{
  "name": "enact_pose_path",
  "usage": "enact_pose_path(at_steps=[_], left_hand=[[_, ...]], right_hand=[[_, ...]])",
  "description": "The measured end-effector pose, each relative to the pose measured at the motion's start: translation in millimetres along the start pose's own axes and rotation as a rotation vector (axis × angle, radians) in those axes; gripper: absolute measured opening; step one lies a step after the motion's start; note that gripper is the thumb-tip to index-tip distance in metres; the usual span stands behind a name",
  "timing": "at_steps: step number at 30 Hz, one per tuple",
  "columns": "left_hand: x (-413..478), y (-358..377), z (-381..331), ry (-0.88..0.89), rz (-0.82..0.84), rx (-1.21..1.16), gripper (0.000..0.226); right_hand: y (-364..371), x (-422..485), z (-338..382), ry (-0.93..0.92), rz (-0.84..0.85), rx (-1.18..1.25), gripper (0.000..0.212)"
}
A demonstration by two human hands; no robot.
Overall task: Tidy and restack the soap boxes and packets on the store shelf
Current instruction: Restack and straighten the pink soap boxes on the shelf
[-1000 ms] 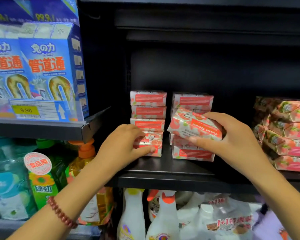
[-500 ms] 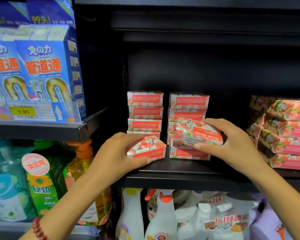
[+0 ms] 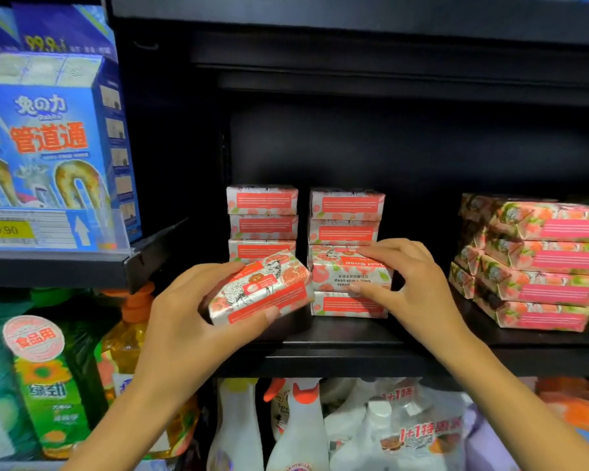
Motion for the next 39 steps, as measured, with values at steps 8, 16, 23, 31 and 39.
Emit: enact_pose_path(at_steps=[8, 16, 23, 31, 39], left_hand=[[4.0, 6.2, -9.8, -0.001, 0.002, -0.093, 0.056], [52.6, 28.9, -34.6, 0.085, 0.090, -0.058, 0.072], [80.3, 68.7, -37.1, 0.074, 0.226, -0.038, 0.070], [82.2, 74.5, -37.0, 0.244, 0.106, 0.193, 0.047], [85.0, 80.4, -36.0, 0.184, 0.120, 0.176, 0.039]], right_hand=[[0.5, -0.3, -2.5, 0.000, 0.006, 0.032, 0.053], [-18.2, -36.9, -0.6, 0.055, -0.070, 0.135, 0.064], [-19.1, -66.9, -6.5, 0.081, 0.277, -0.051, 0.065], [-14.6, -71.7, -12.8, 0.070, 0.303, -0.139, 0.057], [-13.9, -73.8, -13.1, 0.073, 0.300, -0.155, 0.057]])
Point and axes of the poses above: each hand's wrist, its own x-axis towards the middle knuckle, its own y-axis out of the palm, z = x × y, the point moved 2 cm from there along x, towards the middle knuckle, and after that the axes turned 8 degrees about z, right-handed, at the moved point
